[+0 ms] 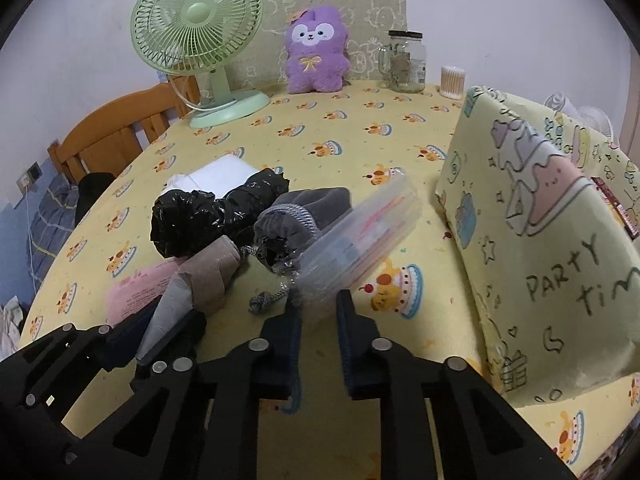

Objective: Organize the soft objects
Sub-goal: 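Grasp the clear plastic bag with the right tool while the left tool grasps the rolled white item, then lift both held items and carry them toward the storage box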

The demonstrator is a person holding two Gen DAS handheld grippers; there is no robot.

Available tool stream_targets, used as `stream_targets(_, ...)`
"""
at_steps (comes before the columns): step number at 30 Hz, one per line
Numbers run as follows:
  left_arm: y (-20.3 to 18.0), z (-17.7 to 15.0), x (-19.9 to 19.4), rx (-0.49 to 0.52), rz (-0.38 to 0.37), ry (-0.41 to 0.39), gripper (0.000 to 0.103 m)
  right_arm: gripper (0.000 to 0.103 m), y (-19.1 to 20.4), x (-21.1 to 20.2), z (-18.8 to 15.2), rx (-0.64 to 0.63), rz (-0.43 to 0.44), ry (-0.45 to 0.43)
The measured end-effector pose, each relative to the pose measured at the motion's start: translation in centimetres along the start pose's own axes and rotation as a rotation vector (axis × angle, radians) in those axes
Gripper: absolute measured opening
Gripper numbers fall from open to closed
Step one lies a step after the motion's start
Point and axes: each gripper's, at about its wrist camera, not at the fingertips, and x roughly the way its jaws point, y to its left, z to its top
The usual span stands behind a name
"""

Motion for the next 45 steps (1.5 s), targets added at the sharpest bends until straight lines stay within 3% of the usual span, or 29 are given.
stream_targets(3, -0.2, -0.1, -0.3, -0.011, -0.011, -0.001, 0.013, 0.012, -0.3, -0.6, -0.2, 0.001, -0.004, -0.012)
stream_targets(12, -0.8, -0.1, -1.3, -0.022, -0.025, -0.022, 0.01, 0.009, -0.9, -2.4, -0.7, 0.009, -0.009, -0.052)
stream_targets(26, -1.6, 0.1, -3.6, -0.026, -0.028, -0.066, 0.01, 0.008, -1.8, -5.3, -0.5, 0.023, 0.003, -0.115)
stream_targets(45, -2.0, 2.9, -7.4, -0.044, -0.016, -0.151, 0.01, 0.008, -2.1, -10.2, 1.7, -0.002, 0.021, -0.216)
